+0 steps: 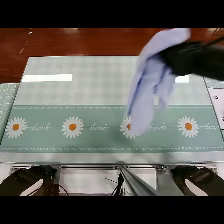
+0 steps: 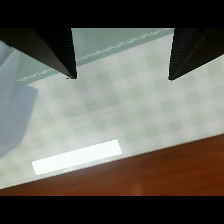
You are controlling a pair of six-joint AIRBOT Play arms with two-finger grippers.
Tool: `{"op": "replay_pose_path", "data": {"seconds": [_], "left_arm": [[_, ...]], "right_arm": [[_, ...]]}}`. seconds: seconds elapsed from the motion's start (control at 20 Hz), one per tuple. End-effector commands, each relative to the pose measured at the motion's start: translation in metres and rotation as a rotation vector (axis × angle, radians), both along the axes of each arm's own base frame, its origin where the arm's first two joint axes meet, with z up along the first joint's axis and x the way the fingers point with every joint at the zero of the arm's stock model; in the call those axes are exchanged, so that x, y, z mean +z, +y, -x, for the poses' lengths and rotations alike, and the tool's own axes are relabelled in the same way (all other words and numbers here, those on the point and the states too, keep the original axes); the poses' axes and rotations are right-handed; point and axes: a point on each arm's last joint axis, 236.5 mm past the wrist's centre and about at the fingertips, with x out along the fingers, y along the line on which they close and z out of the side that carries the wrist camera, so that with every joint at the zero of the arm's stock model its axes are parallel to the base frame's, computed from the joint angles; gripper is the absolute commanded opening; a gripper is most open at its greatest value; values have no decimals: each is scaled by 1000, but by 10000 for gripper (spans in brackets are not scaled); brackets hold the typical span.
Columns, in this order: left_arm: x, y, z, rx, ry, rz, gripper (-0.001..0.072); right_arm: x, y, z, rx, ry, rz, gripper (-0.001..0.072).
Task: Fold the shirts.
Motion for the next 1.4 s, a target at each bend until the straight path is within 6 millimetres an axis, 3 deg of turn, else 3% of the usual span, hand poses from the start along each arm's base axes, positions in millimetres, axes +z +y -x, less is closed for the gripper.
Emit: {"op": "replay_pose_path", "data": {"seconds": [0.0,0.15,0.25,0.3,0.35,0.4,0.45,0.55,0.7,0.8,0.9,1.0,1.05,1.2,1.3,1.35], "left_arm": [[-34,-3,-8,2,91,-36,719],[-69,-6,-15,2,180,-74,719],[-96,-7,-18,2,245,-101,719],[-111,-8,-19,2,281,-117,719],[-129,-8,-20,2,324,-135,719],[-148,-8,-20,3,368,-152,718],[-169,-9,-20,10,417,-160,719],[-215,-18,-19,-11,503,-165,719],[-293,-38,-12,-49,625,-117,719],[-346,-48,2,-54,711,-70,719],[-388,-53,16,-41,773,-24,719],[-417,-53,22,-17,792,9,719],[-426,-54,23,-6,797,22,718],[-445,-63,24,-35,819,42,699],[-458,-71,24,-81,840,40,584],[-465,-72,22,-91,848,39,584]], "right_arm": [[-101,62,-5,86,161,227,34],[-200,95,-7,132,319,380,34],[-243,105,-7,150,377,432,42],[-253,105,-8,150,394,446,184],[-254,101,-11,143,393,452,363],[-246,95,-15,137,378,452,458],[-233,85,-21,130,343,462,459],[-188,51,-41,69,208,503,458],[-115,-30,-66,-100,14,606,472],[-94,-92,-70,-237,27,635,508],[-101,-151,-69,-369,138,630,508],[-120,-183,-67,-431,244,562,515],[-131,-191,-65,-439,289,511,556],[-172,-203,-52,-439,424,397,557],[-197,-204,-39,-422,496,376,556],[-209,-203,-32,-412,526,382,556]]}}
